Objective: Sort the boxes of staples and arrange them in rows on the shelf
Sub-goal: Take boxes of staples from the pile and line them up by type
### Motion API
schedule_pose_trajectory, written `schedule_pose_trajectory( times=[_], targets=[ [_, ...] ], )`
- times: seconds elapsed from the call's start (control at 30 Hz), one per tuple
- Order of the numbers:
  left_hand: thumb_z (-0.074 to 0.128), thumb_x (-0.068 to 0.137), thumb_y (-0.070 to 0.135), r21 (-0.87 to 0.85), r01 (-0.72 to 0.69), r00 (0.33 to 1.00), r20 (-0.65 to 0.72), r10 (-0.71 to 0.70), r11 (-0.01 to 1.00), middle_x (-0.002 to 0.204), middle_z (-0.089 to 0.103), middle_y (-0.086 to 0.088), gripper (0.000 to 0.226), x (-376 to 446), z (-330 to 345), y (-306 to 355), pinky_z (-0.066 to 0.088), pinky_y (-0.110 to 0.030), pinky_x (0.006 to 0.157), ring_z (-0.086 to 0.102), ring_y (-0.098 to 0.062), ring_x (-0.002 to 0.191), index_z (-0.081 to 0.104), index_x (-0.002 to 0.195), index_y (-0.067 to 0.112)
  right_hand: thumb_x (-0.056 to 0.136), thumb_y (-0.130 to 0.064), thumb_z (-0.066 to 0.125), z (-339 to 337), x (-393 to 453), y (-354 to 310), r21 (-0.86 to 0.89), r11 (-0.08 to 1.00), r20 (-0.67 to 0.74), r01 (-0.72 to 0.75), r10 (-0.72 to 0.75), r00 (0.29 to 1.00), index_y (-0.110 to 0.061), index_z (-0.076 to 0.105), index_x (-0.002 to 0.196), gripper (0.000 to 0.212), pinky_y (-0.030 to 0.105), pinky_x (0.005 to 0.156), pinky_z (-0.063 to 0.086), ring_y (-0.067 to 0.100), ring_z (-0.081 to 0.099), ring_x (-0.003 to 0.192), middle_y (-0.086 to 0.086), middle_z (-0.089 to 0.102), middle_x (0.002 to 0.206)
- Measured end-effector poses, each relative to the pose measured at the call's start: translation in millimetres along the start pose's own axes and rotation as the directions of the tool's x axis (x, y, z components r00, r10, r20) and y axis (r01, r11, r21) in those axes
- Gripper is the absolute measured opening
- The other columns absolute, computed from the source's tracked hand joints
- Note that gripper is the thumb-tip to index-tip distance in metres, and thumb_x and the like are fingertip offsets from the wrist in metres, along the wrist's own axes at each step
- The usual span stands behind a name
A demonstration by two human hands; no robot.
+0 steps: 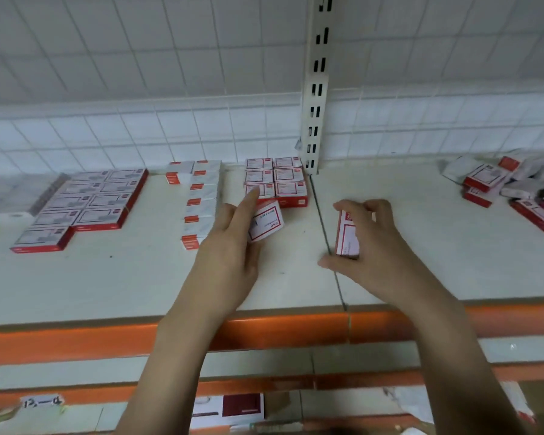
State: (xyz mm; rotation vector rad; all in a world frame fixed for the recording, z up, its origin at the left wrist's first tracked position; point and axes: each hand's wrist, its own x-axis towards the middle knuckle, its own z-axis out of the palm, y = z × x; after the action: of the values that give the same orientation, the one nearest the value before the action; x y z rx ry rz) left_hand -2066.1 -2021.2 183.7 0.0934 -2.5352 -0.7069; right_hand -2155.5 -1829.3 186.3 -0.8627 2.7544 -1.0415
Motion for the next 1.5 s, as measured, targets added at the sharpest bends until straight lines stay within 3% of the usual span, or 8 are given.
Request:
schedule_pose_trajectory(
  times=[0.13,0.27,0.37,0.7,0.87,1.07,1.3,1.5],
  targets=[
    [0.061,0.08,-0.005,-0.002,-0.004,1.0,0.009,0.004,1.0,0.109,0.046,-0.006,0.062,-3.8,-23.0,-29.6,0.041,-0.02,0.082,0.05,-0.018,0.096,0.042,0.137,0.007,0.075,-0.021,0.075,25.2,-2.2,-27.2,-0.002,1.0,0.015,-0.019,0.019,1.0,-0.03,0.02,0.138,0.084,0.007,0.073,0.035,0.008,0.042,0.098,-0.015,0.013,0.111],
    [0.062,0.08,-0.003,-0.052,0.03,1.0,0.006,-0.03,0.998,0.118,0.046,-0.009,0.062,-6.0,-36.3,-46.7,0.035,-0.012,0.084,0.053,-0.023,0.101,0.042,0.137,0.008,0.078,-0.005,0.064,38.8,-5.7,-43.4,-0.033,0.999,-0.026,-0.007,0.006,1.0,-0.022,0.019,0.139,0.078,0.014,0.076,0.04,0.015,0.048,0.096,-0.013,0.016,0.11],
    [0.064,0.078,-0.004,-0.087,0.039,0.999,0.001,-0.04,0.995,0.116,0.047,-0.009,0.062,-6.7,-42.2,-54.3,0.032,-0.009,0.084,0.053,-0.023,0.102,0.044,0.135,0.006,0.076,-0.01,0.067,41.6,-4.8,-52.8,-0.061,0.998,-0.066,-0.006,0.002,0.998,-0.02,0.024,0.137,0.075,0.025,0.078,0.041,0.019,0.048,0.1,-0.007,0.026,0.115],
    [0.067,0.075,0.01,0.026,0.013,1.0,0.003,-0.013,1.0,0.103,0.062,-0.009,0.045,-3.6,-46.4,-64.5,0.036,-0.02,0.077,0.055,-0.028,0.093,0.06,0.119,0.008,0.072,-0.033,0.075,41.9,7.3,-60.1,-0.147,0.989,-0.134,-0.029,0.009,0.991,-0.018,0.036,0.133,0.074,0.021,0.084,0.031,0.016,0.04,0.11,-0.002,0.041,0.126],
    [0.063,0.084,0.014,-0.054,0.071,0.997,0.008,-0.071,0.996,0.102,0.051,0.001,0.058,-5.7,-43.3,-59.8,0.04,-0.019,0.075,0.049,-0.012,0.083,0.043,0.138,0.02,0.077,-0.035,0.071,43.8,13.7,-55.5,-0.184,0.983,-0.065,0.024,-0.037,0.997,-0.029,0.054,0.12,0.046,0.021,0.091,0.029,0.019,0.037,0.113,-0.003,0.032,0.129],
    [0.048,0.091,0.031,0.062,0.168,0.983,0.06,-0.172,0.984,0.094,0.041,0.002,0.067,-13.8,-45.6,-53.6,0.045,-0.033,0.071,0.053,-0.025,0.071,0.004,0.136,0.054,0.077,-0.036,0.072,51.1,19.9,-49.5,-0.118,0.992,0.005,0.033,-0.033,0.999,-0.029,0.056,0.114,0.041,0.02,0.096,0.03,0.015,0.031,0.118,-0.004,0.031,0.126],
    [0.055,0.08,0.004,0.003,0.24,0.952,0.193,-0.236,0.971,0.099,0.033,0.001,0.089,-19.3,-46.6,-55.5,0.036,-0.018,0.063,0.047,-0.016,0.069,0.004,0.147,0.036,0.078,-0.037,0.07,48.7,25.2,-46.7,-0.13,0.989,0.065,0.073,-0.065,0.996,-0.029,0.051,0.117,0.044,0.02,0.095,0.029,0.012,0.026,0.12,-0.005,0.03,0.128],
    [0.051,0.089,0.009,-0.049,0.304,0.94,0.18,-0.291,0.951,0.103,0.031,0.002,0.083,-20.9,-40.8,-51.3,0.037,-0.008,0.064,0.048,-0.01,0.073,-0.004,0.148,0.028,0.078,-0.036,0.071,46.6,25.2,-42.0,-0.143,0.984,0.094,0.107,-0.094,0.991,-0.029,0.051,0.119,0.047,0.022,0.098,0.029,0.012,0.025,0.122,-0.006,0.031,0.131]
  ],
)
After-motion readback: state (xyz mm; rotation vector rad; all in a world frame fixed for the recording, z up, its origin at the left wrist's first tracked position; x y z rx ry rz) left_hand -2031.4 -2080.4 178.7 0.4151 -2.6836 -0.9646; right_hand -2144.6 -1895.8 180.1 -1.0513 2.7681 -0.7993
